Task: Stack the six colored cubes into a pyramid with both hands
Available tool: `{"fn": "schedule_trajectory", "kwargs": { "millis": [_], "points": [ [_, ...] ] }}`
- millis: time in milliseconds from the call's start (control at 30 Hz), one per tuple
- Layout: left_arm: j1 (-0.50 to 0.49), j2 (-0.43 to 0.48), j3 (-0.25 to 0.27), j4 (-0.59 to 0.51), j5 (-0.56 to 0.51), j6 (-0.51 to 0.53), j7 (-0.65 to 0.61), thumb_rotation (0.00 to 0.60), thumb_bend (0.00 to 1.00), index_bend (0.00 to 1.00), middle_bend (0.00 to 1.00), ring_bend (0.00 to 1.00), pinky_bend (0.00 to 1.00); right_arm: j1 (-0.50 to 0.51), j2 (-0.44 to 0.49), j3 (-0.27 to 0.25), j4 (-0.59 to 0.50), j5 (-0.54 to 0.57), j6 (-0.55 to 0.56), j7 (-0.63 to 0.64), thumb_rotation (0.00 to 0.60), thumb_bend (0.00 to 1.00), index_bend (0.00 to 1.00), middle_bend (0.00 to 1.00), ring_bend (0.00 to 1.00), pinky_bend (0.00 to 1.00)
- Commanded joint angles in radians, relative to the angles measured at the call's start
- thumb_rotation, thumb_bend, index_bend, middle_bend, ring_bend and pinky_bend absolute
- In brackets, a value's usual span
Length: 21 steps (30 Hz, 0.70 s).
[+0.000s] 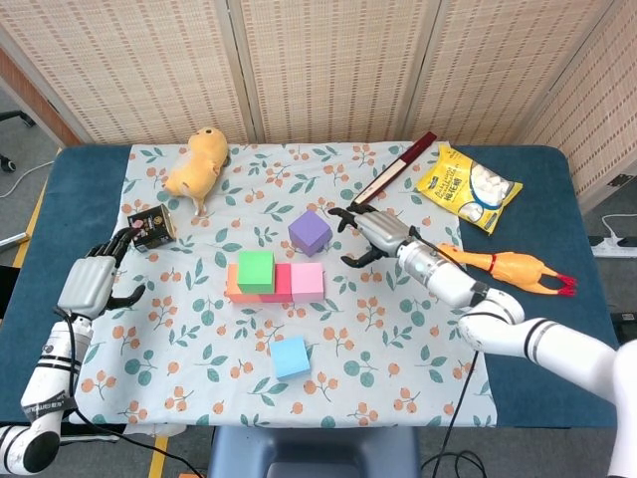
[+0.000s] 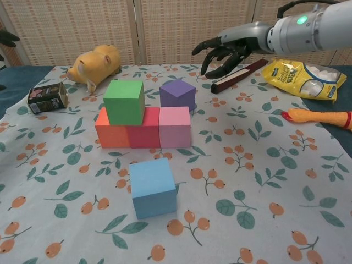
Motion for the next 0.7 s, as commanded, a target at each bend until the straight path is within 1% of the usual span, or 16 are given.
{"fn": "schedule_trajectory", "kwargs": {
  "millis": [33, 133, 167, 267, 400, 600, 700],
  "points": [
    [0.020, 0.003, -0.010, 0.004, 0.037, 0.023, -0.012, 0.600, 0.31, 0.00, 0.06, 0.16, 0.18, 0.059, -0.075, 0.007, 0.091, 0.043, -0.060, -0.028, 0.397, 0.30, 0.00, 0.21, 0.00, 0.00],
    [0.037, -0.005, -0.016, 0.014, 0.077, 0.054, -0.008, 0.600, 0.31, 0.00, 0.06, 0.15, 0.16, 0.084, -0.116, 0.005, 0.146, 0.067, -0.083, -0.032, 0.338, 0.30, 0.00, 0.20, 0.00, 0.00],
    [0.043, -0.006, -0.018, 0.012, 0.088, 0.063, -0.011, 0.600, 0.31, 0.00, 0.06, 0.15, 0.16, 0.090, -0.128, 0.004, 0.161, 0.070, -0.087, -0.034, 0.334, 0.30, 0.00, 0.20, 0.00, 0.00],
    [0.065, -0.009, -0.019, 0.008, 0.128, 0.097, -0.010, 0.600, 0.31, 0.00, 0.06, 0.14, 0.15, 0.104, -0.162, 0.004, 0.205, 0.078, -0.094, -0.033, 0.331, 0.30, 0.00, 0.20, 0.00, 0.00],
    [0.094, -0.005, -0.006, -0.013, 0.177, 0.119, -0.008, 0.600, 0.31, 0.00, 0.06, 0.14, 0.15, 0.119, -0.202, 0.003, 0.261, 0.074, -0.099, -0.030, 0.329, 0.30, 0.00, 0.20, 0.00, 0.00],
    [0.119, -0.008, -0.006, -0.026, 0.204, 0.123, 0.004, 0.600, 0.31, 0.00, 0.06, 0.14, 0.15, 0.131, -0.251, -0.001, 0.338, 0.061, -0.124, -0.009, 0.327, 0.30, 0.00, 0.20, 0.00, 0.00],
    [0.126, -0.014, -0.011, -0.028, 0.210, 0.121, 0.006, 0.600, 0.31, 0.00, 0.06, 0.14, 0.15, 0.124, -0.257, -0.013, 0.357, 0.043, -0.126, -0.006, 0.328, 0.30, 0.00, 0.20, 0.00, 0.00]
  ]
}}
